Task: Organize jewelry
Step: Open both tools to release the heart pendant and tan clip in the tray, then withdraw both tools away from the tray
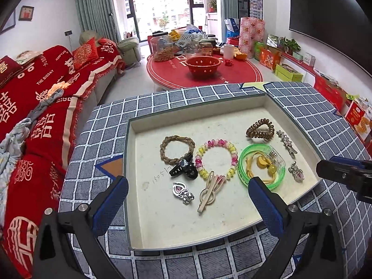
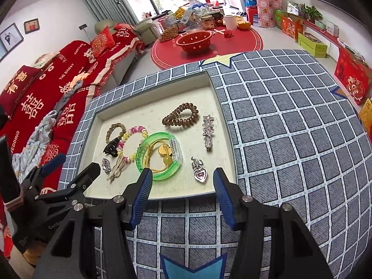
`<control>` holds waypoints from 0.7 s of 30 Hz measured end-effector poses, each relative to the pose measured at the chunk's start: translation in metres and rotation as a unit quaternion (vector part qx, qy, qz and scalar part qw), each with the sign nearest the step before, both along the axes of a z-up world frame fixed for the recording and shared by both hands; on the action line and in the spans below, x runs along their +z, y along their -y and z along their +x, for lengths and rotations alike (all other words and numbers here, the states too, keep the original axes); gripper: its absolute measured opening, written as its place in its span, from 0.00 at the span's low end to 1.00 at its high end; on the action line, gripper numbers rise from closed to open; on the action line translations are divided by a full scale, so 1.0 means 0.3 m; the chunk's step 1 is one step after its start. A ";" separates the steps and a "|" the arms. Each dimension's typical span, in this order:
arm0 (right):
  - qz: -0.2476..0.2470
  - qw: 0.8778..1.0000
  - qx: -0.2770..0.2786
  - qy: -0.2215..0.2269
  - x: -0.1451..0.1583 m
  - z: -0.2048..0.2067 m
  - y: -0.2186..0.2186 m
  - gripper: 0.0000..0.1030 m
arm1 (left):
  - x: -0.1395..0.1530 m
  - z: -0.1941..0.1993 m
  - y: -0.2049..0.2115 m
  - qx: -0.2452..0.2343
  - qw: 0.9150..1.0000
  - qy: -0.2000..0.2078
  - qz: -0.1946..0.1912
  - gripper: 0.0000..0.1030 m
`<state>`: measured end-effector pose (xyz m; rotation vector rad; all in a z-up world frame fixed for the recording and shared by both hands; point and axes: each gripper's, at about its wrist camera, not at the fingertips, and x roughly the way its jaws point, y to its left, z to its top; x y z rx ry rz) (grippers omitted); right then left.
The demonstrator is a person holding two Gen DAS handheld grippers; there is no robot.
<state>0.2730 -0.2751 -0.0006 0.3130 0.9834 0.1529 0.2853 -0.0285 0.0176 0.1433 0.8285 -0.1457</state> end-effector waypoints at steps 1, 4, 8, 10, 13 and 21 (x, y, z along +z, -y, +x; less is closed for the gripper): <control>-0.002 1.000 -0.001 0.000 0.001 -0.005 0.001 0.64 | -0.001 -0.006 -0.003 0.002 1.000 -0.003 0.000 1.00; -0.006 1.000 -0.006 0.004 0.007 -0.024 0.000 0.80 | -0.005 -0.029 -0.011 0.008 1.000 -0.007 0.005 1.00; -0.008 1.000 -0.010 0.006 0.010 -0.056 -0.001 0.82 | -0.011 -0.078 -0.027 0.017 1.000 -0.012 0.005 1.00; -0.016 1.000 -0.012 0.009 0.008 -0.077 -0.005 0.84 | -0.013 -0.107 -0.035 0.022 1.000 -0.012 0.002 1.00; -0.033 0.999 -0.014 0.015 0.002 -0.115 -0.015 0.85 | -0.023 -0.154 -0.046 0.028 0.999 -0.017 -0.004 1.00; -0.074 0.997 -0.014 0.037 -0.017 -0.220 -0.059 0.85 | -0.029 -0.289 -0.064 0.051 0.999 0.003 -0.011 1.00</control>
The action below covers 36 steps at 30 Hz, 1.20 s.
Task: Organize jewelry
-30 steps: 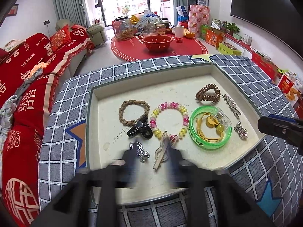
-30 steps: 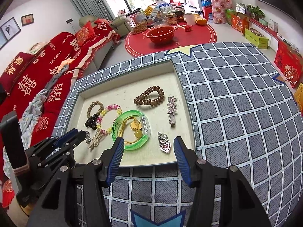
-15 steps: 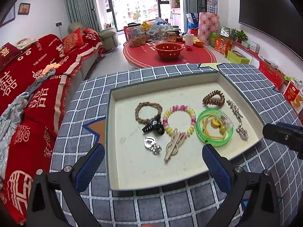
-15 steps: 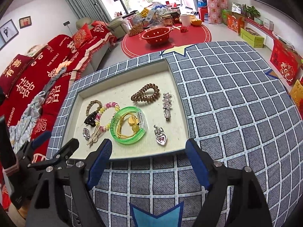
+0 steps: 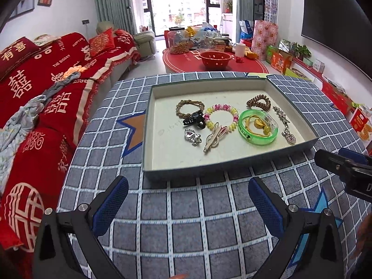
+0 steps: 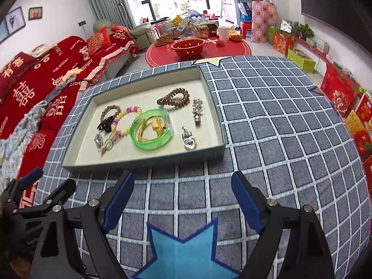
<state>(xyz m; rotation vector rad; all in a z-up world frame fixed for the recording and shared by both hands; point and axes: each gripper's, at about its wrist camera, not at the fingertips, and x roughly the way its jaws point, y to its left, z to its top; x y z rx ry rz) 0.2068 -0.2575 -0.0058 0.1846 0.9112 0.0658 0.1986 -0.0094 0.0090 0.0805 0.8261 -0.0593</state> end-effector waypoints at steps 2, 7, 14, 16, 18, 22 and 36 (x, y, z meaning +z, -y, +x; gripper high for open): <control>-0.005 1.000 0.001 0.010 0.007 -0.029 -0.012 0.85 | 0.001 -0.034 -0.004 0.007 1.000 0.009 0.002 1.00; -0.022 0.999 0.006 0.032 0.025 -0.095 -0.043 0.85 | 0.002 -0.111 -0.010 0.015 1.000 0.025 0.006 1.00; -0.053 0.997 0.012 0.053 0.051 -0.170 -0.082 0.85 | 0.018 -0.183 -0.028 0.034 0.999 0.040 -0.006 1.00; -0.058 0.996 0.011 0.060 0.057 -0.190 -0.089 0.85 | 0.022 -0.198 -0.027 0.036 0.998 0.042 -0.006 1.00; -0.059 0.996 0.009 0.066 0.061 -0.206 -0.091 0.85 | 0.027 -0.211 -0.027 0.036 0.998 0.044 -0.007 1.00; -0.066 0.995 0.004 0.076 0.068 -0.228 -0.093 0.85 | 0.037 -0.227 -0.021 0.038 0.998 0.049 -0.006 1.00; -0.076 0.994 0.006 0.079 0.073 -0.225 -0.102 0.85 | 0.032 -0.217 -0.026 0.049 0.998 0.036 -0.007 1.00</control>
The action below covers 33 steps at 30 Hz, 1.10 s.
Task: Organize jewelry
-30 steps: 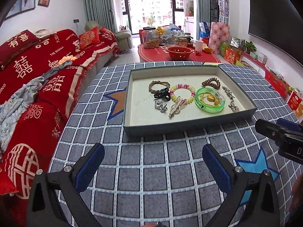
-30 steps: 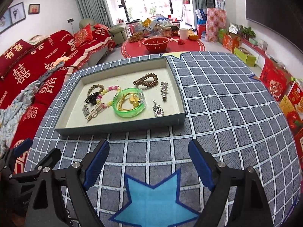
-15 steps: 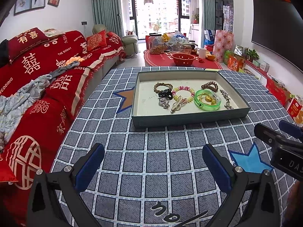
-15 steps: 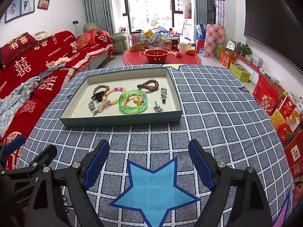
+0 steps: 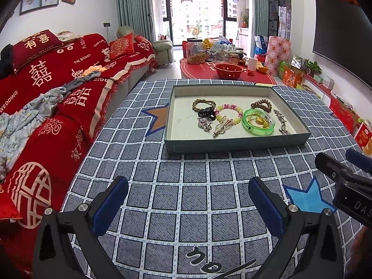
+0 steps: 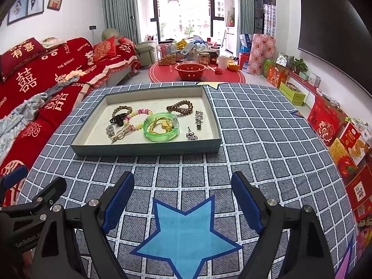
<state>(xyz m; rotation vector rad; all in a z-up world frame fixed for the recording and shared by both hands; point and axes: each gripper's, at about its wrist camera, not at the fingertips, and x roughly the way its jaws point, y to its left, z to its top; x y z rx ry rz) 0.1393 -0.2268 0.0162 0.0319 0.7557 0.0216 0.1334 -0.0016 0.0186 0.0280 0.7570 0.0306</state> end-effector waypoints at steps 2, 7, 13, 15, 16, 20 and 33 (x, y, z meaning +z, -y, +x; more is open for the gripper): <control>0.000 1.000 0.000 -0.002 -0.002 0.006 -0.004 0.85 | -0.005 0.006 -0.007 0.001 1.000 -0.003 -0.001 1.00; -0.001 1.000 0.000 -0.002 -0.002 0.008 -0.006 0.85 | -0.012 0.014 -0.014 0.003 1.000 -0.008 -0.004 1.00; 0.000 1.000 0.000 -0.002 -0.002 0.009 -0.008 0.85 | -0.014 0.018 -0.016 0.002 1.000 -0.009 -0.004 1.00; 0.000 1.000 0.000 -0.001 -0.002 0.009 -0.008 0.85 | -0.015 0.017 -0.015 0.002 1.000 -0.010 -0.005 1.00; 0.000 1.000 0.000 -0.001 -0.002 0.009 -0.008 0.85 | -0.015 0.017 -0.015 0.002 1.000 -0.010 -0.005 1.00; -0.001 1.000 0.000 -0.002 -0.003 0.009 -0.009 0.85 | -0.015 0.018 -0.015 0.003 1.000 -0.010 -0.005 1.00; 0.001 1.000 0.000 -0.002 -0.001 0.012 -0.013 0.85 | -0.017 0.017 -0.015 0.002 1.000 -0.010 -0.004 1.00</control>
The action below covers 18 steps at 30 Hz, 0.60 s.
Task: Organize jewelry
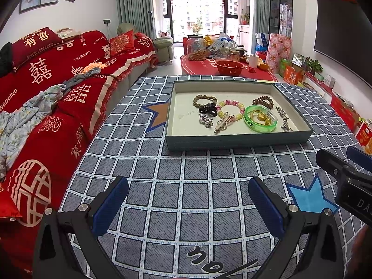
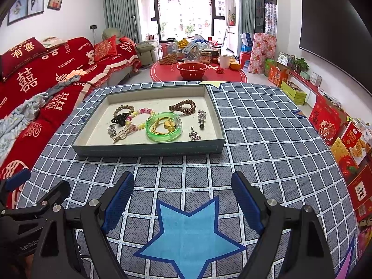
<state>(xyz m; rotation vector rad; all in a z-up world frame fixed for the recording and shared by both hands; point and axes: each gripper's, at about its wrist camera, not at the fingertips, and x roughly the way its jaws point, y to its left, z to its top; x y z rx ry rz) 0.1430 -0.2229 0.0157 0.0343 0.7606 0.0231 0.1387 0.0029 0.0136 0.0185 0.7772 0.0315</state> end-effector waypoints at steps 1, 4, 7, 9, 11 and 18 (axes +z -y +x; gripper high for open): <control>0.000 1.000 0.000 0.000 0.000 -0.001 0.001 0.85 | 0.000 0.000 0.000 0.000 1.000 0.000 0.000 1.00; 0.000 1.000 0.001 0.000 0.000 -0.001 0.002 0.85 | 0.001 0.000 0.000 0.000 1.000 0.000 0.000 1.00; 0.000 1.000 0.001 0.000 0.000 -0.002 0.001 0.85 | 0.000 -0.001 0.001 0.000 1.000 0.000 0.000 1.00; 0.000 1.000 0.001 0.001 0.001 0.000 -0.003 0.85 | -0.001 0.000 0.001 0.000 1.000 0.000 0.000 1.00; 0.000 1.000 0.001 0.001 0.001 0.000 -0.003 0.85 | 0.000 -0.001 0.001 0.000 1.000 0.000 0.001 1.00; 0.000 1.000 0.002 0.000 0.001 0.001 -0.002 0.85 | -0.001 0.000 0.002 0.000 1.000 0.000 0.000 1.00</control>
